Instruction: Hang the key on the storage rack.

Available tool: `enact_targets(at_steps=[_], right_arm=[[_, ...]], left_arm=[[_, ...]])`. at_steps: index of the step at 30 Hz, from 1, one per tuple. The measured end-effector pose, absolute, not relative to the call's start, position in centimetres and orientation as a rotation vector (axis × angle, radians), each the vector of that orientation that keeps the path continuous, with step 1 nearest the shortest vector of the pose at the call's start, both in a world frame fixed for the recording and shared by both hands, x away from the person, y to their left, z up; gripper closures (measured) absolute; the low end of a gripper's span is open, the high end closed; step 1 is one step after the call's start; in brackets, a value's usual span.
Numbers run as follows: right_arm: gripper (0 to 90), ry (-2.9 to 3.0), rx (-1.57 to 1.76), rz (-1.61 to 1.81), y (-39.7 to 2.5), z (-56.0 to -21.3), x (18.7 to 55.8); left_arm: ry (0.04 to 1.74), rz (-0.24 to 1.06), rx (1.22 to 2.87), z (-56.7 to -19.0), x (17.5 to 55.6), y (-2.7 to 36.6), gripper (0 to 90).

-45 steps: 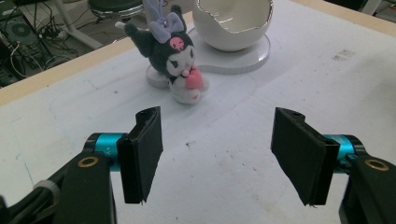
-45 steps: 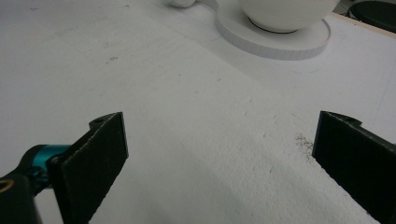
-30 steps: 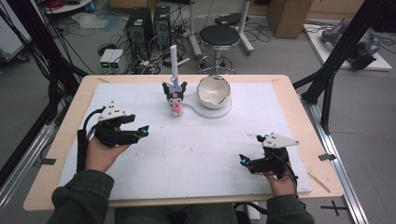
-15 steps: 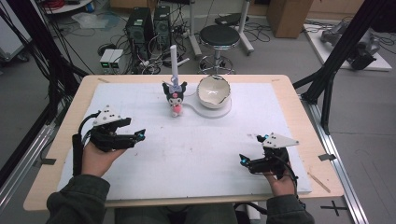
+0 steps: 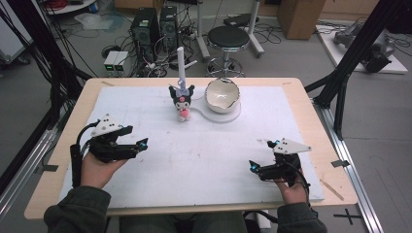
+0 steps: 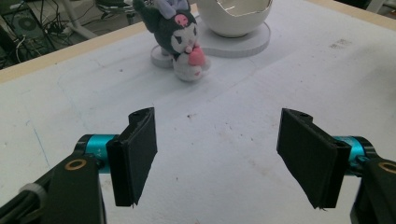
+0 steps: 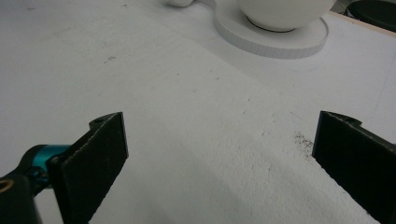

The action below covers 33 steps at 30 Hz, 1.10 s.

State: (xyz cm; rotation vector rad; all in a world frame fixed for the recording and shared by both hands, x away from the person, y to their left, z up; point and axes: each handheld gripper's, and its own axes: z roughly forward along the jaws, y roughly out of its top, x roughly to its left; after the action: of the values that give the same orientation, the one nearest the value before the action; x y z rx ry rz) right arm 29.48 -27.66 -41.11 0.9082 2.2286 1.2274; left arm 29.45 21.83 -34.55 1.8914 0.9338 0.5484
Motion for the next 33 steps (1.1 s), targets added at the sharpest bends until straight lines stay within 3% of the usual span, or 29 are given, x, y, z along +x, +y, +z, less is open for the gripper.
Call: enact_targets(at_steps=[33], right_arm=[[2.4,2.228,0.913,1.224,-27.7,-41.1,29.4]], left_arm=[[0.928,0.564,1.884,-36.0,27.2,22.9,27.9]])
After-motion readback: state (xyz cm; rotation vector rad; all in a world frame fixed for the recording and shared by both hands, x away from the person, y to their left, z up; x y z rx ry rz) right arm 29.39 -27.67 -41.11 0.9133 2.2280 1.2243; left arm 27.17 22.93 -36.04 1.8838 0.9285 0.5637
